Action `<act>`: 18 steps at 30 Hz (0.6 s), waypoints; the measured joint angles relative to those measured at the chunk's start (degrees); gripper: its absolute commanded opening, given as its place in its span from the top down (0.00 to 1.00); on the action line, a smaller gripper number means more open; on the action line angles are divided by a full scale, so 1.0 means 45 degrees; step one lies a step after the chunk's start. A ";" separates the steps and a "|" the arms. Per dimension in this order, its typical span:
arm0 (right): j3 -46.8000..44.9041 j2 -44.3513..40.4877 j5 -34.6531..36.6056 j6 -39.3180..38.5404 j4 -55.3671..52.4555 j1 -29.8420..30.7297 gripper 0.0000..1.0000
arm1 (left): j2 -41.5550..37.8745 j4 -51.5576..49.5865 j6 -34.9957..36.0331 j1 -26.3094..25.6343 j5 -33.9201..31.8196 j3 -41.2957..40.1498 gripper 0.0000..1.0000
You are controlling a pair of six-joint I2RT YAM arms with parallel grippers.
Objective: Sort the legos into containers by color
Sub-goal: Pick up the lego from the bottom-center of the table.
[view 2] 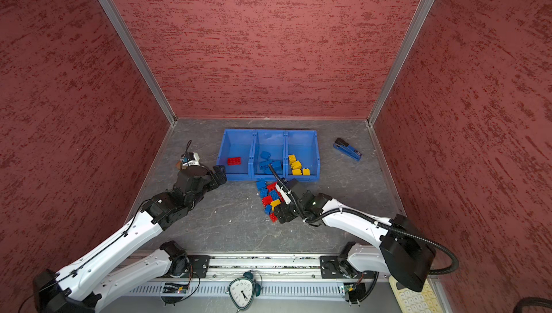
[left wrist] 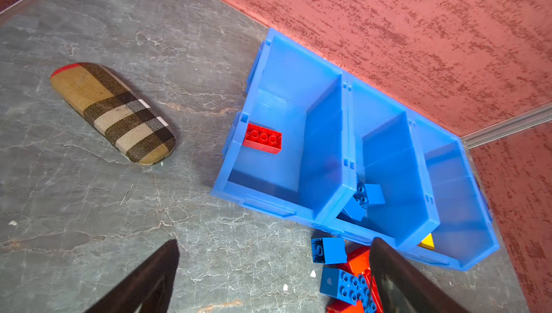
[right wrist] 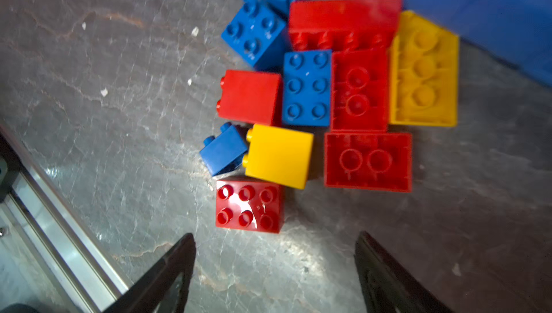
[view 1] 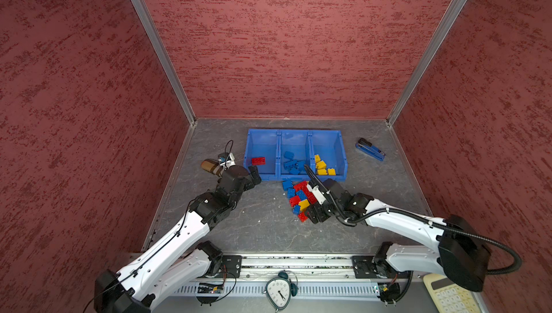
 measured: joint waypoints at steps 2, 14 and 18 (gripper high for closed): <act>0.0015 0.0437 0.0257 0.0199 -0.0058 0.0437 0.16 | 0.0393 -0.0005 -0.0044 0.0010 0.0005 0.0097 0.01; 0.0913 0.2992 0.2186 0.1292 -0.0053 0.1889 0.22 | 0.1525 0.0019 -0.0044 0.0243 0.0223 0.0491 0.01; 0.1530 0.3735 0.2759 0.1331 -0.0039 0.1987 0.27 | 0.1515 0.0010 -0.0049 0.0495 0.0359 0.0491 0.01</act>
